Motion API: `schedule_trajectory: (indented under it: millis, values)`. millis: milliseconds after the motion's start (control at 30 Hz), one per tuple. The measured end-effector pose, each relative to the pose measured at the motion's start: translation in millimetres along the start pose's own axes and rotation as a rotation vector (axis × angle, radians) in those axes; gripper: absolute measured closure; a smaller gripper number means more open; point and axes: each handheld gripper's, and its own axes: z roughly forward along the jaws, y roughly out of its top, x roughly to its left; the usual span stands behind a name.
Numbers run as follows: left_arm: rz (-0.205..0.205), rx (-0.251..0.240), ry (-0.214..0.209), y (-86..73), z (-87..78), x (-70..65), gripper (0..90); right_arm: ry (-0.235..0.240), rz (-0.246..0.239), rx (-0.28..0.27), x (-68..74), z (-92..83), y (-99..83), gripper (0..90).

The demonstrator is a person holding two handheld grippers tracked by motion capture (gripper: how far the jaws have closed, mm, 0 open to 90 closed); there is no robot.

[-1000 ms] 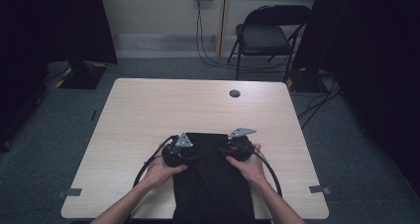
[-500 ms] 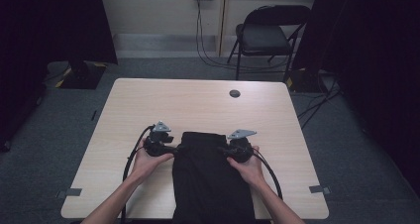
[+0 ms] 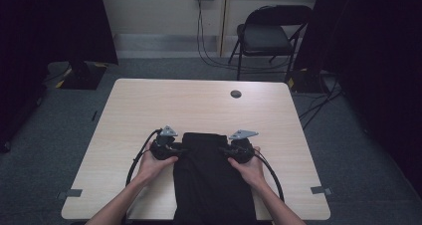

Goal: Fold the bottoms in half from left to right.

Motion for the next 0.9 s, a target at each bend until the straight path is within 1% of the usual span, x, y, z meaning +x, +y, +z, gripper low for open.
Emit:
schedule_trajectory:
  millis: [67, 133, 167, 267, 367, 467, 533, 567, 633, 667, 700, 800, 867, 900]
  values:
    - [0.010, 0.011, -0.002, 1.9, 0.6, 0.3, 65.8, -0.003, 0.008, 0.000, -0.8, 0.5, 0.7, 74.5]
    - [0.003, 0.012, -0.022, 2.3, 0.5, 4.0, 72.9, -0.002, 0.009, 0.001, -1.3, 0.7, 1.3, 74.7]
    - [-0.003, 0.012, -0.027, 2.4, 0.8, 4.6, 74.7, -0.003, 0.010, 0.002, -1.4, 0.7, 1.6, 74.8]
    - [-0.019, 0.000, -0.040, 4.4, 0.7, 6.2, 77.5, -0.007, 0.017, 0.000, -2.1, 0.7, 2.6, 75.2]
    - [-0.035, -0.025, -0.055, 6.2, -1.3, 7.3, 78.4, -0.002, 0.031, -0.003, -4.0, -0.6, 3.9, 75.9]
    - [-0.044, -0.063, -0.050, 10.9, -6.6, 6.8, 78.7, 0.004, 0.041, -0.025, -5.7, -5.6, 9.5, 77.7]
    - [-0.040, -0.080, -0.043, 16.4, -11.4, 7.9, 78.7, 0.012, 0.040, -0.049, -6.7, -11.0, 16.8, 78.1]
    - [-0.038, -0.096, -0.039, 19.6, -14.3, 9.0, 78.7, 0.014, 0.040, -0.060, -7.2, -13.7, 21.0, 78.2]
    - [-0.054, -0.148, -0.030, 24.4, -20.5, 10.7, 79.0, 0.019, 0.045, -0.083, -8.4, -18.3, 29.9, 78.5]
    - [-0.054, -0.161, -0.024, 26.4, -22.9, 11.8, 79.1, 0.020, 0.050, -0.096, -9.2, -20.4, 34.9, 78.6]
    - [-0.050, -0.168, -0.020, 29.2, -25.5, 13.3, 79.1, 0.021, 0.042, -0.107, -10.0, -22.7, 40.4, 78.7]
    - [-0.059, -0.222, -0.006, 41.7, -35.9, 18.7, 79.2, 0.021, 0.036, -0.140, -10.0, -29.5, 58.6, 78.9]
    - [-0.041, -0.240, 0.015, 52.6, -43.7, 20.9, 79.3, 0.018, 0.033, -0.167, -10.4, -34.3, 70.8, 78.9]
    - [-0.041, -0.258, 0.021, 57.7, -48.0, 22.0, 79.3, 0.020, 0.036, -0.202, -11.3, -39.8, 82.2, 79.0]
